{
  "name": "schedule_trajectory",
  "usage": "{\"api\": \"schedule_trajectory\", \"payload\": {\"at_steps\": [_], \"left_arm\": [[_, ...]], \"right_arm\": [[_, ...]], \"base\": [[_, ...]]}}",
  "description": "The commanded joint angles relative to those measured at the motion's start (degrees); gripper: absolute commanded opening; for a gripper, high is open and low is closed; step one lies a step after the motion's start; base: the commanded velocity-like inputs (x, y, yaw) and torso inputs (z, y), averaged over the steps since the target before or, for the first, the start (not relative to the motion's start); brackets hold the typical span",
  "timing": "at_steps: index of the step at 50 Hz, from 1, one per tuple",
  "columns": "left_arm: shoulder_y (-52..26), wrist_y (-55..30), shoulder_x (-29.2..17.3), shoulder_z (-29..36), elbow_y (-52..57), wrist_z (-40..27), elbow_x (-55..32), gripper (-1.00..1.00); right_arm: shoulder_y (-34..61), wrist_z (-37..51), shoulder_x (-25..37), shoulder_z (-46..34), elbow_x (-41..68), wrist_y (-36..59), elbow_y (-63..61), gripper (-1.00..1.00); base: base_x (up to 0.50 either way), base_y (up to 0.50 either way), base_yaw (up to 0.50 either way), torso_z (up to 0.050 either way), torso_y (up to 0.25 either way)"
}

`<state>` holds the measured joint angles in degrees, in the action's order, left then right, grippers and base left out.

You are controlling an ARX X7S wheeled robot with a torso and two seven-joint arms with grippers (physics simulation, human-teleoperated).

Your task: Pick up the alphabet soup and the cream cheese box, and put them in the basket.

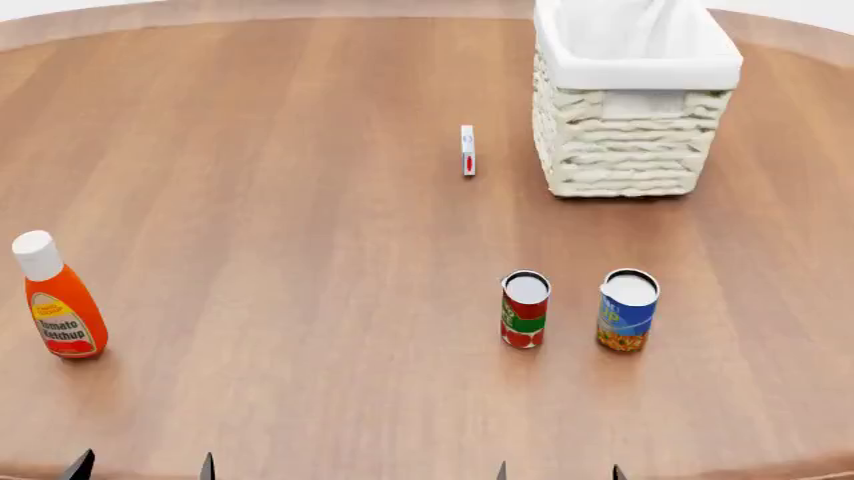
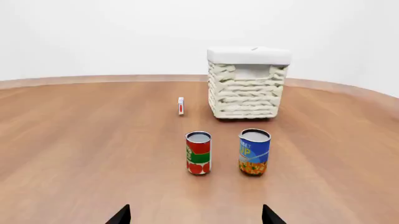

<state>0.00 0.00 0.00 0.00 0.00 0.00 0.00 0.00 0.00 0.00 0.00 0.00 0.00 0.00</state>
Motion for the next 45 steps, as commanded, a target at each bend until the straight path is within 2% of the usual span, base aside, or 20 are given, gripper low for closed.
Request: {"api": "schedule_trajectory", "payload": {"at_steps": [1, 15, 18, 27, 36, 40, 44, 45], "left_arm": [[0.2, -0.56, -1.07, 1.2, 0.78, -1.22, -1.07, 1.0], [0.53, -1.34, -3.46, 4.18, 3.7, -3.21, -2.18, 1.0], [2.91, -2.52, -4.26, 4.14, 11.9, -2.19, -4.66, 1.0], [6.73, -6.0, -6.52, 3.59, 30.13, -5.17, -2.43, 1.0], [9.63, -1.0, -8.38, 3.47, 43.12, -5.77, -1.73, 1.0], [9.99, -0.27, -8.7, 3.26, 44.8, -6.51, -0.71, 1.0], [11.07, 5.85, -9.03, 3.59, 45.11, -6.97, 0.52, 1.0], [10.44, 5.3, -8.8, 4.24, 44.13, -7.23, 2.22, 1.0]], "right_arm": [[-0.1, 1.2, 0.96, -1.19, 0.96, 0.61, -0.72, 1.0], [-0.7, 4.32, 2.73, -4.01, 1.7, 0.42, -3.33, 1.0], [-1.75, 5.54, 3.28, -4.07, 1.28, 1.3, -10.49, 1.0], [-4.77, 7.46, 5.45, -3.86, 0.17, 6.21, -30.77, 1.0], [-7.25, 7.65, 6.81, -3.1, 3.1, 8.95, -47.91, 1.0], [-8.44, 8.3, 7.39, -3.63, 1.22, 6.05, -49.94, 1.0], [-10.66, 8.8, 7.55, -3.2, 2.49, 1.27, -51.36, 1.0], [-9.98, 8.5, 8.02, -3.45, 2.21, 2.51, -50.75, 1.0]], "base": [[0.0, 0.0, 0.0, 0.0, 0.0], [0.0, 0.0, 0.0, 0.0, 0.0], [0.0, 0.0, 0.0, 0.0, 0.0], [0.0, 0.0, 0.0, 0.0, 0.0], [0.0, 0.0, 0.0, 0.0, 0.0], [0.0, 0.0, 0.0, 0.0, 0.0], [0.0, 0.0, 0.0, 0.0, 0.0], [0.25, 0.0, 0.0, 0.0, 0.0]]}}
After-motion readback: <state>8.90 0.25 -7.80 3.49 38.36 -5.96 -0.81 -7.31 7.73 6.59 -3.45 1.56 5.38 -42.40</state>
